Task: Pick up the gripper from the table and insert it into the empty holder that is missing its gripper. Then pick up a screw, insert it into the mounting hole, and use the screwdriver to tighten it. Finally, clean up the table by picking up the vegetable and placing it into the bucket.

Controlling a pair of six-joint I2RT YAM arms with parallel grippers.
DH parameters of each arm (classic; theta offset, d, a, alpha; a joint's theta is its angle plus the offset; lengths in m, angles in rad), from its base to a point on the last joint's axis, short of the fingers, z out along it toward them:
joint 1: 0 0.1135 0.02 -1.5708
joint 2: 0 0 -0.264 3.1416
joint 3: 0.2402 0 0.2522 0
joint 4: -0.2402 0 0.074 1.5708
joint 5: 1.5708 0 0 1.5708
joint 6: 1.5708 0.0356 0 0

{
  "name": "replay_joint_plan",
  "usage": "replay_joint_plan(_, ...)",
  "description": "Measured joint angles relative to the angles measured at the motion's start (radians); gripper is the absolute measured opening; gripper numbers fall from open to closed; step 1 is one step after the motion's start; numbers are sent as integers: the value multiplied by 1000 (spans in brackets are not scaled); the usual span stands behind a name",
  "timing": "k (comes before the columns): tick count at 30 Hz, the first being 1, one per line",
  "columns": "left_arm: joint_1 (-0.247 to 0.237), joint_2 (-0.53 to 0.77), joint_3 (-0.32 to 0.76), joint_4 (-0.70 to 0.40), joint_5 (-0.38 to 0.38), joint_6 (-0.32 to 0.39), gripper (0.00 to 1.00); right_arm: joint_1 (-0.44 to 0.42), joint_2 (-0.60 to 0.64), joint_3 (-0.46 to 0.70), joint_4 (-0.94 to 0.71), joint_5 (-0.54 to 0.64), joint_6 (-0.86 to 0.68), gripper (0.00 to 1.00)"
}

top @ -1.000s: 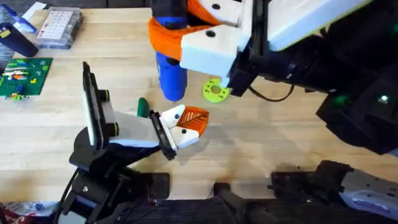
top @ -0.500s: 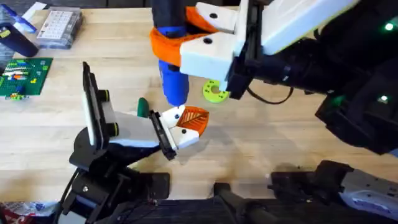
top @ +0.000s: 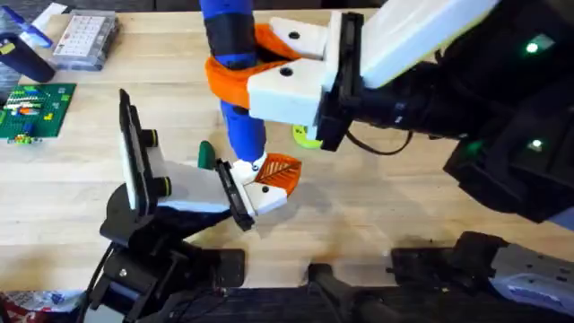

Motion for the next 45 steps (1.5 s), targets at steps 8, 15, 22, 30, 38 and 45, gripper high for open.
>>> replay_joint_plan(8, 0, 0, 0, 0, 0, 0, 12, 0, 12, 0, -4, -1, 0, 92)
replay_joint_plan(15, 0, 0, 0, 0, 0, 0, 12, 0, 26, 0, -8, -1, 0, 91)
replay_joint_plan(22, 0, 0, 0, 0, 0, 0, 12, 0, 28, 0, -14, -1, 0, 92)
replay_joint_plan(30, 0, 0, 0, -3, 0, 0, 12, 0, 28, 0, -35, -1, 0, 91)
replay_joint_plan(38, 0, 0, 0, -4, 0, 0, 12, 0, 28, 0, -35, 0, -1, 92)
replay_joint_plan(45, 0, 0, 0, -3, 0, 0, 12, 0, 28, 0, -35, -1, -10, 91)
